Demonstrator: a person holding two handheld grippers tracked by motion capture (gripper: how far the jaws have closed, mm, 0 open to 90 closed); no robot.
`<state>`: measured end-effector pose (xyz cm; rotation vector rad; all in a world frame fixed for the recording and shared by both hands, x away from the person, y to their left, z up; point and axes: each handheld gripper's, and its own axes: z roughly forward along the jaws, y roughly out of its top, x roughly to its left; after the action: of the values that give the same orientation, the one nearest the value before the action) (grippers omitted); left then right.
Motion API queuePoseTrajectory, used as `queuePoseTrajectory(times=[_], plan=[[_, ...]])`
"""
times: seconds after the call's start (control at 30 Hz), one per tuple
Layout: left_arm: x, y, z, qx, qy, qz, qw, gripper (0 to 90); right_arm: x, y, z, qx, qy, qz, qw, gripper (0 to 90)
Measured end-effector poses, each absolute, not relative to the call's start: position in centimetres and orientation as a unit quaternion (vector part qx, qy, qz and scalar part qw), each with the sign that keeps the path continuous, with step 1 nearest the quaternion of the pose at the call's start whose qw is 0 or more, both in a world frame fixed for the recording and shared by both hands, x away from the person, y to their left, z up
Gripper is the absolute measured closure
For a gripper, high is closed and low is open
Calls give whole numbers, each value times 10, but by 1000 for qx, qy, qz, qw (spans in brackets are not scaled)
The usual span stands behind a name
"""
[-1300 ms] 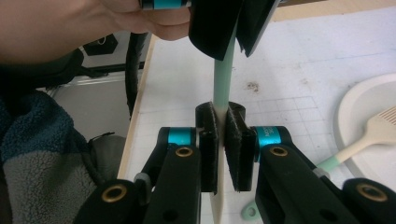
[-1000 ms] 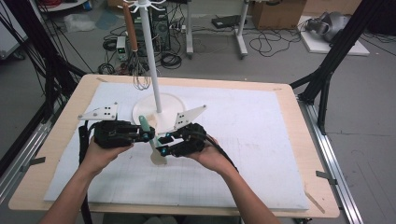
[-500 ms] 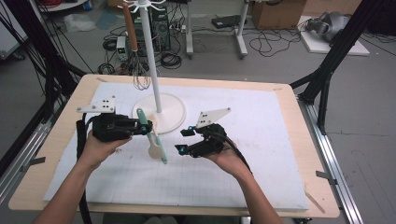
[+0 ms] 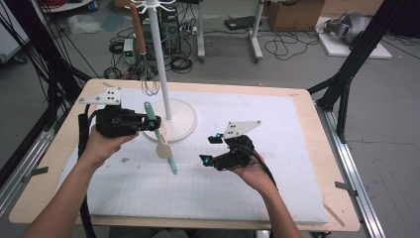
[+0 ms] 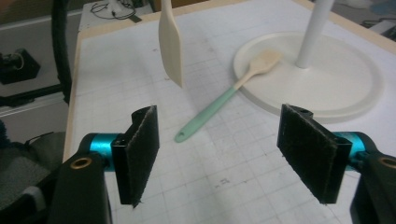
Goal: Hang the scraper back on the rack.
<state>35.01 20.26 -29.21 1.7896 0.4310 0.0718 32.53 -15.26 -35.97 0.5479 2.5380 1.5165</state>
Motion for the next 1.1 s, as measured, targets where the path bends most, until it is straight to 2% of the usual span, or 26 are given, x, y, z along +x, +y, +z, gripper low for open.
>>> queuePoseTrajectory(times=[0.5, 1.1], plan=[[365, 209, -274, 771, 187, 24, 608, 821, 324, -173, -365, 205, 843, 490, 81, 231], [380, 211, -255, 771, 184, 18, 610, 821, 322, -189, -365, 217, 842, 485, 95, 223]])
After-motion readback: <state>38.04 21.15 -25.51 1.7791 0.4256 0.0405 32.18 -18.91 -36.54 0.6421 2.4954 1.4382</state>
